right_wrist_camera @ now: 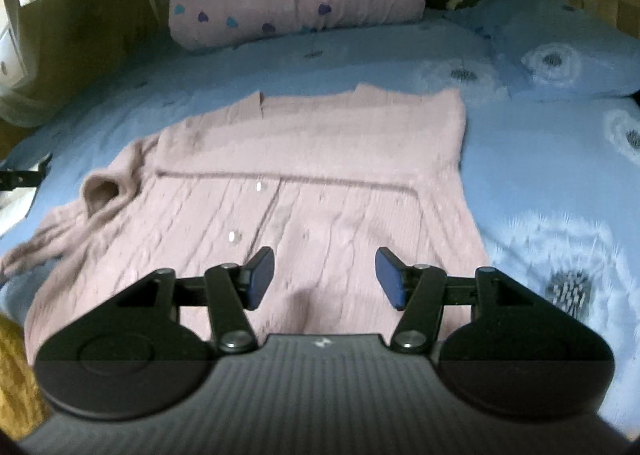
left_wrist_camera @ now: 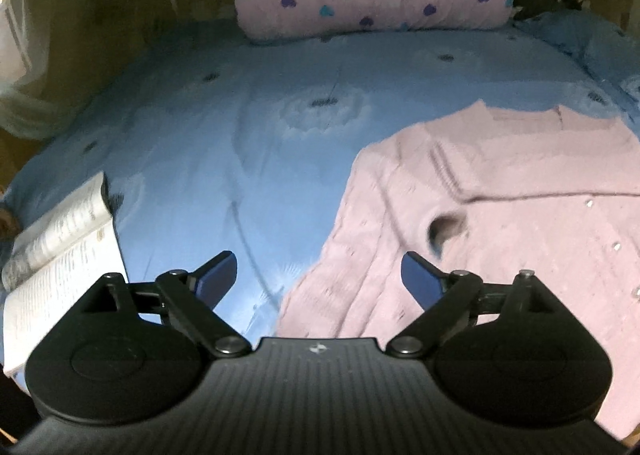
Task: Fold small clothes
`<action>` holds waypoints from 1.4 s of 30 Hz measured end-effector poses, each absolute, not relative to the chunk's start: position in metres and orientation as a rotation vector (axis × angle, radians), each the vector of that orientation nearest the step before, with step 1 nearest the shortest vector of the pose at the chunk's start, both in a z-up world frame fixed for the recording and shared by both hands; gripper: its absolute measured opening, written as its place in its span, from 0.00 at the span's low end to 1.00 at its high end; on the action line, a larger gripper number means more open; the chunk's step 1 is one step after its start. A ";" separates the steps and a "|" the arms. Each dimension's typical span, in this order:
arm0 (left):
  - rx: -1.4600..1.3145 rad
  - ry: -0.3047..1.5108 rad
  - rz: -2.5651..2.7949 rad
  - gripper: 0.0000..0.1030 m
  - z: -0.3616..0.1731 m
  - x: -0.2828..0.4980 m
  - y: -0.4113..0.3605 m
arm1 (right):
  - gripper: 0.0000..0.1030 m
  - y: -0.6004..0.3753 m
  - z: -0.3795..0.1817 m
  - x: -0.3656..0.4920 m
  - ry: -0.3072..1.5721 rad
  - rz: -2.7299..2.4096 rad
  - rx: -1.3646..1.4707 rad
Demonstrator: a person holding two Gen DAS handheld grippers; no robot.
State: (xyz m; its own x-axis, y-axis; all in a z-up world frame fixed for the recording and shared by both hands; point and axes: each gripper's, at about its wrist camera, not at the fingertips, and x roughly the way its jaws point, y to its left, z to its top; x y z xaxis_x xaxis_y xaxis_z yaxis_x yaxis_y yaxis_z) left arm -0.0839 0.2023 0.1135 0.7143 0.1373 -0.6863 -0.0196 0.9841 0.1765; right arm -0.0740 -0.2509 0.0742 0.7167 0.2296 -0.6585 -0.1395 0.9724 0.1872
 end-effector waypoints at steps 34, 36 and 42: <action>-0.010 0.859 -0.047 0.98 0.022 -0.071 0.247 | 0.66 -0.222 0.036 -0.086 0.756 0.082 0.024; -0.012 0.854 -0.043 0.98 0.022 -0.071 0.247 | 0.66 -0.222 0.035 -0.086 0.752 0.080 0.024; 0.004 0.820 -0.048 0.75 0.025 -0.075 0.241 | 0.66 -0.223 0.034 -0.088 0.738 0.082 0.027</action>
State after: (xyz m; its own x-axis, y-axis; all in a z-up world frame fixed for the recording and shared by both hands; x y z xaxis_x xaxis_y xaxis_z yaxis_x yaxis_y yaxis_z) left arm -0.0751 0.2413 0.0245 0.6810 -0.0407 -0.7312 0.0441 0.9989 -0.0145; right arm -0.0882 -0.2226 0.0337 0.7368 0.0845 -0.6708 -0.0657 0.9964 0.0534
